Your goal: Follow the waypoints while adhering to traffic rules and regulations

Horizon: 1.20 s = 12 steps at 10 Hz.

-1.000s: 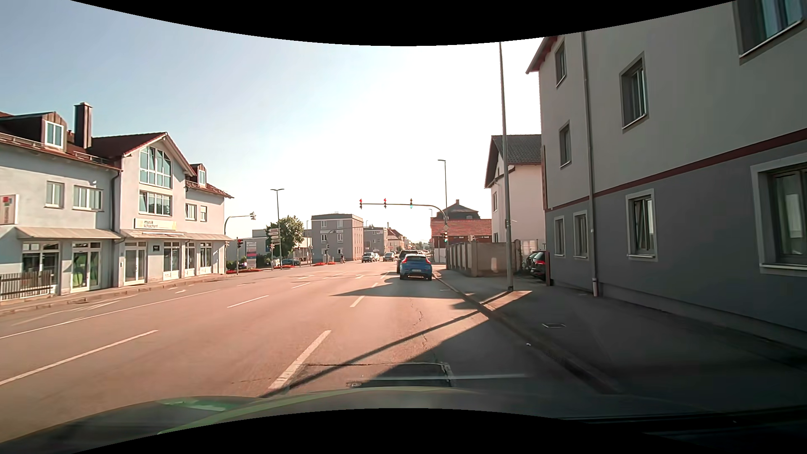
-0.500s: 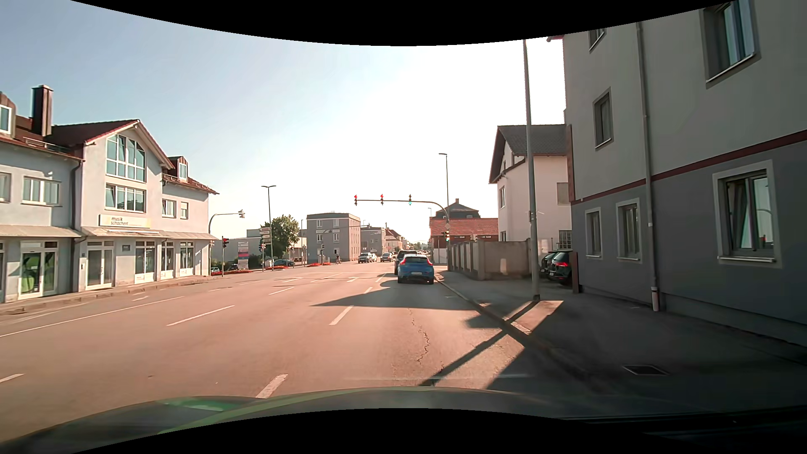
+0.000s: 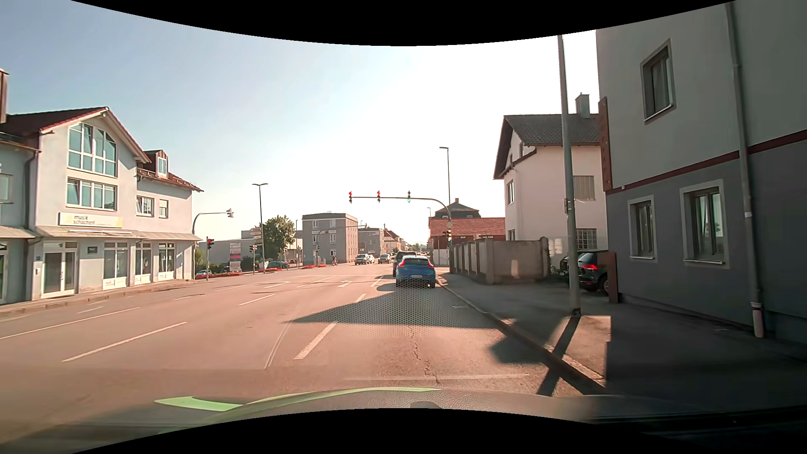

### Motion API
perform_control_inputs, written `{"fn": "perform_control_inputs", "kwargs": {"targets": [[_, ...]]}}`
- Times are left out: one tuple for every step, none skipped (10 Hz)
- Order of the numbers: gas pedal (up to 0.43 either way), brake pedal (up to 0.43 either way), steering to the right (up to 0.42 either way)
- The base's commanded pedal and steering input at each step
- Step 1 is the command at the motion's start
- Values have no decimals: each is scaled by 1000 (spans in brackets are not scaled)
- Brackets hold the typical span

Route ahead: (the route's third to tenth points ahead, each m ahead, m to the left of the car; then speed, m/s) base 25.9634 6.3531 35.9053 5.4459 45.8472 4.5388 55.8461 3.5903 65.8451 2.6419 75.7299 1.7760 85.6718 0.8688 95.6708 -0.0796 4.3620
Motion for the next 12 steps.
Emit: {"fn": "perform_control_inputs", "kwargs": {"targets": [[0,0,6],[0,0,6],[0,0,6],[0,0,5],[39,0,5],[98,0,5],[110,0,5],[130,0,5],[130,0,5],[150,0,4],[150,0,4],[150,0,4]]}}
